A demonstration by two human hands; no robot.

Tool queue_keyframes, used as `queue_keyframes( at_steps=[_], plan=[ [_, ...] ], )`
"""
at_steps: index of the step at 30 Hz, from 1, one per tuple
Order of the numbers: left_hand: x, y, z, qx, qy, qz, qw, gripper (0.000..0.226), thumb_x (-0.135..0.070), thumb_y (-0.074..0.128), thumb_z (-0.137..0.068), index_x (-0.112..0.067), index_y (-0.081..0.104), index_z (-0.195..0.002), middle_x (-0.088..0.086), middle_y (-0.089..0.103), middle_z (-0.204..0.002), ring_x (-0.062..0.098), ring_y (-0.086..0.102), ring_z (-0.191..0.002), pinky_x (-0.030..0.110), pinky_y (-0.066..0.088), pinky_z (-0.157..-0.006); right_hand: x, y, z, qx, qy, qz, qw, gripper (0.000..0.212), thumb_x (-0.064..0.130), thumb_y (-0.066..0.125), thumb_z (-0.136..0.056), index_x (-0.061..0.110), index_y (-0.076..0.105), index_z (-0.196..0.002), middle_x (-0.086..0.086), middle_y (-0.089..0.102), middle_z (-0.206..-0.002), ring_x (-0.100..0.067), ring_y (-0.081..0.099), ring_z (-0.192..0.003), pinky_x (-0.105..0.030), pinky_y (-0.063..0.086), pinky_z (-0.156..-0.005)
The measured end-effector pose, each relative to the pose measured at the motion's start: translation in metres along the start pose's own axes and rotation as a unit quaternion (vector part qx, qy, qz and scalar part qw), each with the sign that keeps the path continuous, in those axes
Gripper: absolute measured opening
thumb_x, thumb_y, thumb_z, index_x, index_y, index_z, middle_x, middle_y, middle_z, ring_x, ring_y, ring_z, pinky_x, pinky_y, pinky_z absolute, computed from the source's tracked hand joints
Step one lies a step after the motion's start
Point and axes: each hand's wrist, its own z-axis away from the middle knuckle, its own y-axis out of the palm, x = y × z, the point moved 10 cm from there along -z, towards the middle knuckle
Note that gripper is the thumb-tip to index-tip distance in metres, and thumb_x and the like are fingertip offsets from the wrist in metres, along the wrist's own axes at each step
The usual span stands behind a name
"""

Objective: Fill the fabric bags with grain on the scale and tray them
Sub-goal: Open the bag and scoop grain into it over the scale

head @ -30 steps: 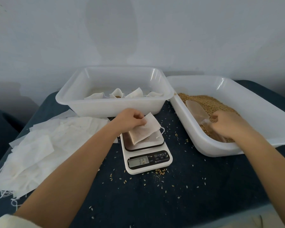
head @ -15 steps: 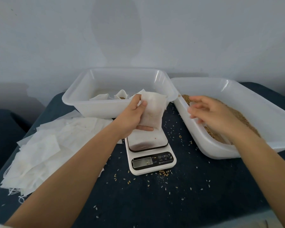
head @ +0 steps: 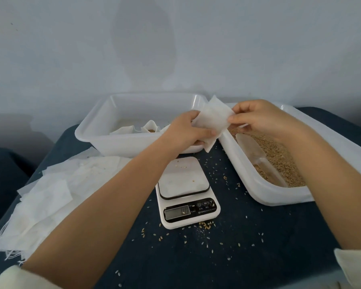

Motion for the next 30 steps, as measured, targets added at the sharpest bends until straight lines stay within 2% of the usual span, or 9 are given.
queue_keyframes(
  at_steps=[4,6,10,13,16,19,24,27,30],
  plan=[
    [-0.022,0.031,-0.020,0.045,0.020,-0.119,0.992,0.029,-0.007,0.073,-0.076,-0.005,0.061,-0.103,0.007,0.063,-0.089,0.018,0.063,-0.080,0.032,0.056,-0.072,-0.010,-0.023,0.006,-0.014,0.008,-0.006,1.000,0.007,0.022,0.070,-0.085,0.024,0.072,-0.091,0.006,0.073,-0.096,-0.002,0.066,-0.083,-0.017,0.051,-0.071],
    [-0.028,0.049,-0.030,0.067,0.024,-0.204,0.976,0.038,-0.011,0.072,-0.077,-0.004,0.059,-0.112,0.012,0.062,-0.104,0.024,0.062,-0.093,0.038,0.055,-0.081,-0.016,-0.029,0.008,-0.016,0.012,0.015,1.000,0.009,0.022,0.070,-0.086,0.023,0.072,-0.094,0.004,0.072,-0.099,-0.002,0.067,-0.084,-0.016,0.052,-0.072],
    [-0.030,0.079,-0.047,0.109,0.030,-0.334,0.936,0.058,-0.014,0.068,-0.081,-0.006,0.043,-0.134,0.009,0.051,-0.128,0.020,0.054,-0.101,0.020,0.042,-0.066,-0.040,-0.043,0.013,-0.030,0.054,0.069,0.996,0.021,0.025,0.071,-0.085,0.005,0.069,-0.089,-0.001,0.064,-0.080,-0.011,0.058,-0.073,-0.026,0.047,-0.076],
    [-0.036,0.095,-0.052,0.130,0.060,-0.416,0.898,0.045,-0.013,0.065,-0.082,-0.006,0.051,-0.124,0.004,0.051,-0.103,0.021,0.053,-0.092,0.018,0.031,-0.052,-0.061,-0.049,0.018,-0.033,0.097,0.084,0.991,0.018,0.023,0.072,-0.084,0.014,0.066,-0.069,0.009,0.057,-0.062,-0.013,0.050,-0.066,-0.029,0.043,-0.074],
    [-0.037,0.108,-0.053,0.149,0.079,-0.483,0.859,0.027,-0.011,0.063,-0.081,-0.011,0.056,-0.107,-0.003,0.045,-0.088,0.013,0.045,-0.072,0.018,0.028,-0.047,-0.077,-0.049,0.024,-0.028,0.125,0.090,0.988,0.017,0.024,0.071,-0.083,0.022,0.067,-0.066,0.014,0.056,-0.053,-0.010,0.047,-0.055,-0.024,0.038,-0.061],
    [-0.036,0.115,-0.054,0.158,0.091,-0.526,0.831,0.015,-0.010,0.061,-0.080,-0.012,0.053,-0.093,-0.003,0.047,-0.080,0.017,0.045,-0.078,0.020,0.029,-0.050,-0.086,-0.048,0.025,-0.024,0.133,0.078,0.988,0.015,0.021,0.070,-0.083,0.020,0.067,-0.068,0.014,0.057,-0.050,-0.006,0.049,-0.051,-0.022,0.037,-0.058],
    [-0.039,0.114,-0.056,0.166,0.087,-0.565,0.804,0.020,-0.007,0.061,-0.078,-0.011,0.059,-0.097,0.004,0.053,-0.088,0.019,0.046,-0.076,0.022,0.030,-0.048,-0.092,-0.042,0.027,-0.022,0.142,0.086,0.986,0.010,0.025,0.073,-0.080,0.017,0.072,-0.086,0.005,0.068,-0.083,-0.012,0.061,-0.078,-0.027,0.048,-0.074],
    [-0.043,0.113,-0.057,0.168,0.087,-0.588,0.786,0.015,-0.008,0.062,-0.078,-0.012,0.058,-0.092,0.003,0.052,-0.087,0.019,0.047,-0.076,0.023,0.029,-0.049,-0.091,-0.036,0.028,-0.008,0.144,0.081,0.986,0.008,0.024,0.072,-0.081,0.018,0.070,-0.076,0.019,0.063,-0.056,-0.001,0.057,-0.062,-0.021,0.040,-0.062],
    [-0.044,0.114,-0.056,0.175,0.083,-0.606,0.771,0.026,-0.008,0.063,-0.078,-0.010,0.062,-0.104,0.003,0.055,-0.091,0.019,0.049,-0.078,0.022,0.031,-0.050,-0.088,-0.034,0.030,-0.010,0.143,0.093,0.985,0.025,0.023,0.071,-0.083,0.021,0.060,-0.060,0.019,0.049,-0.037,-0.003,0.047,-0.052,-0.022,0.032,-0.058]
  ],
)
